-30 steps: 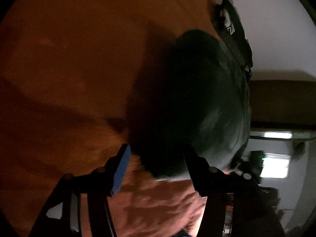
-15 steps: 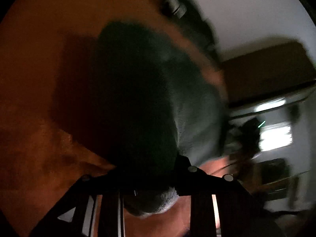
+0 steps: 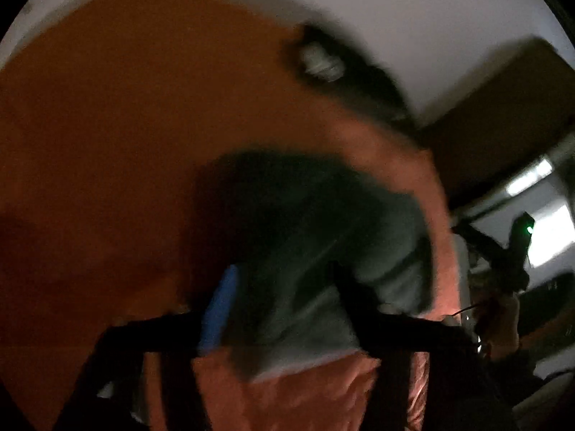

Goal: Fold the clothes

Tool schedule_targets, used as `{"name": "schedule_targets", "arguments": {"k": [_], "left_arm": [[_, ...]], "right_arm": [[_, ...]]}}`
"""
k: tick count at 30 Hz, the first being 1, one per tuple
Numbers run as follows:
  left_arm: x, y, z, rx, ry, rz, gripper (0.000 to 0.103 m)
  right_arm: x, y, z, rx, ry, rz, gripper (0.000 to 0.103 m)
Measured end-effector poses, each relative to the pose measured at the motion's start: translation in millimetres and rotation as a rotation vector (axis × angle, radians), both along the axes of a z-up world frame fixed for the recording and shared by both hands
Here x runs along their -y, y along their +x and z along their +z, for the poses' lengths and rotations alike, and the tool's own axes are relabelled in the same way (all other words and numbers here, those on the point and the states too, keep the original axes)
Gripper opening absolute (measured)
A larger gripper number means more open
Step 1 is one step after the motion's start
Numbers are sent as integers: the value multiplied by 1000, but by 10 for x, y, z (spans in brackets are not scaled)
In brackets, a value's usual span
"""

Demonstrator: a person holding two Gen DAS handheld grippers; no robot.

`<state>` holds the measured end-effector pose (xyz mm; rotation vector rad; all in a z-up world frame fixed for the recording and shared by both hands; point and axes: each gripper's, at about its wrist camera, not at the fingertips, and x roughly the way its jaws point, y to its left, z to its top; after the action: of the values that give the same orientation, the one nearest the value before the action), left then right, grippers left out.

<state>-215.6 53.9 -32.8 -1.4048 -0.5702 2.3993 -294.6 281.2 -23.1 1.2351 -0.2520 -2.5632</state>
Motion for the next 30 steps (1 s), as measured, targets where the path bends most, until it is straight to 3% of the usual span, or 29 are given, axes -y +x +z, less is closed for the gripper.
{"name": "schedule_targets", "arguments": {"k": [2,4,7,9,10,14,19,20,21,22,24,27,28,30], "left_arm": [[-420,-259,-6,-47,-58,-52,68],[-787,-418,-262,-85,-160,-65,68],[-1201,-685,-597,-66,-313,8,69],[-975,-645,-679,-88,-318,68,73],[-926,-723,-774,-102,-283,99,74],[-1003,-982,-1149,-107,-275,74,76],[-930,-885,-1099,-97,-259,31,76],[-901,-859,-1081,-92,-252,26,75],[-841,-838,-1038,-100,-251,49,66],[-721,-746,-953,-150,-296,126,60],[-557,-610,-935,-190,-337,175,58],[-716,-734,-1107,-161,-411,80,58],[-798,-754,-1095,-168,-452,83,58],[-782,-779,-1066,-135,-431,86,58]], "right_arm": [[295,-117,-60,36,32,58,58],[602,-272,-253,56,32,105,59],[778,-388,-620,104,134,65,59],[830,-496,-780,63,168,71,57],[820,-535,-857,47,183,74,57],[749,-703,-1104,18,161,68,51],[714,-477,-1155,-9,159,94,51],[697,-464,-1110,2,151,99,47],[645,-455,-1066,6,148,89,35],[531,-454,-1025,1,149,49,29],[293,-478,-1000,0,135,-16,23],[138,-658,-1277,74,65,-1,23],[170,-684,-1256,69,80,4,23],[218,-677,-1149,61,110,18,23]]}}
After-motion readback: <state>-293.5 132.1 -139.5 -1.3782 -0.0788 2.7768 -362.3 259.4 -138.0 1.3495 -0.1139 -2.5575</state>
